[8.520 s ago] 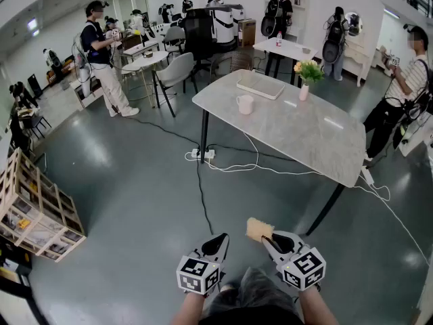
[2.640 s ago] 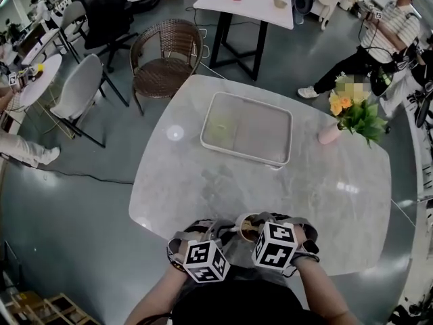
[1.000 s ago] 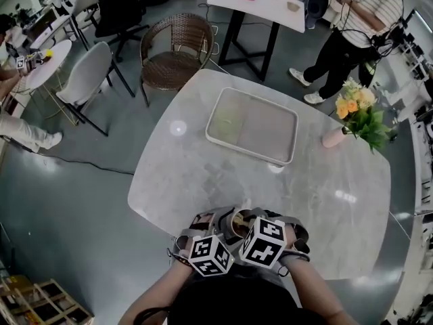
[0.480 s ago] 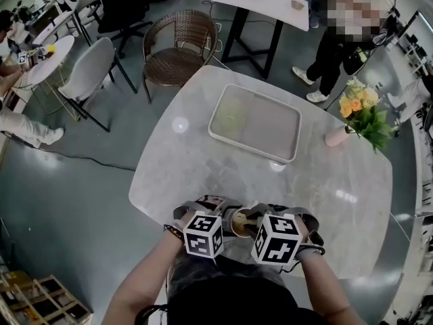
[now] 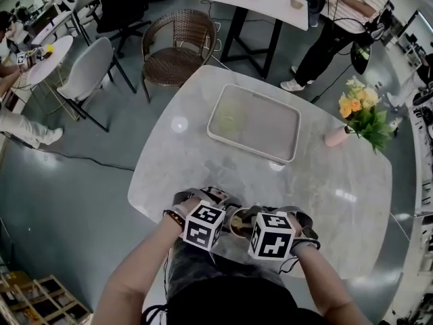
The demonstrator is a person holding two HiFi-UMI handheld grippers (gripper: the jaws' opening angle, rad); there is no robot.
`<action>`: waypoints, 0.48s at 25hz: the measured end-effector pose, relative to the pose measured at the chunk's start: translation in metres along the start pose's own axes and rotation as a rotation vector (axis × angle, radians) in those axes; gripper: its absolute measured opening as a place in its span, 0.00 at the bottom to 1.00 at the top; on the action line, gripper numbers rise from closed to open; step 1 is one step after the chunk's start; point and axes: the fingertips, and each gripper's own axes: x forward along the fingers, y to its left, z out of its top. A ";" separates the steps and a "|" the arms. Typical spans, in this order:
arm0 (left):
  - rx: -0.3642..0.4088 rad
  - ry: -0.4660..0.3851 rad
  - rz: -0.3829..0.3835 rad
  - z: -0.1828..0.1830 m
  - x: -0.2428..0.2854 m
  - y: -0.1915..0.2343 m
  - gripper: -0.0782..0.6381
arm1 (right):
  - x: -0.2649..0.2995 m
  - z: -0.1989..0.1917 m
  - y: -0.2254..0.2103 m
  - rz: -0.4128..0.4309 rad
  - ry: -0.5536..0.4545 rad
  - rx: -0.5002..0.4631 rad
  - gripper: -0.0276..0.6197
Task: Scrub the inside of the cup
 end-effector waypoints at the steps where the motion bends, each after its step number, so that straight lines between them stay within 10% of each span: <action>1: 0.022 0.019 -0.018 -0.003 0.001 -0.001 0.60 | -0.002 0.000 0.003 0.027 -0.008 0.022 0.14; 6: 0.083 0.119 0.009 -0.025 0.004 0.002 0.45 | -0.008 -0.001 0.002 0.057 -0.060 0.156 0.14; 12: -0.246 -0.040 0.101 -0.028 -0.016 0.005 0.54 | -0.010 -0.002 -0.013 -0.027 -0.101 0.287 0.14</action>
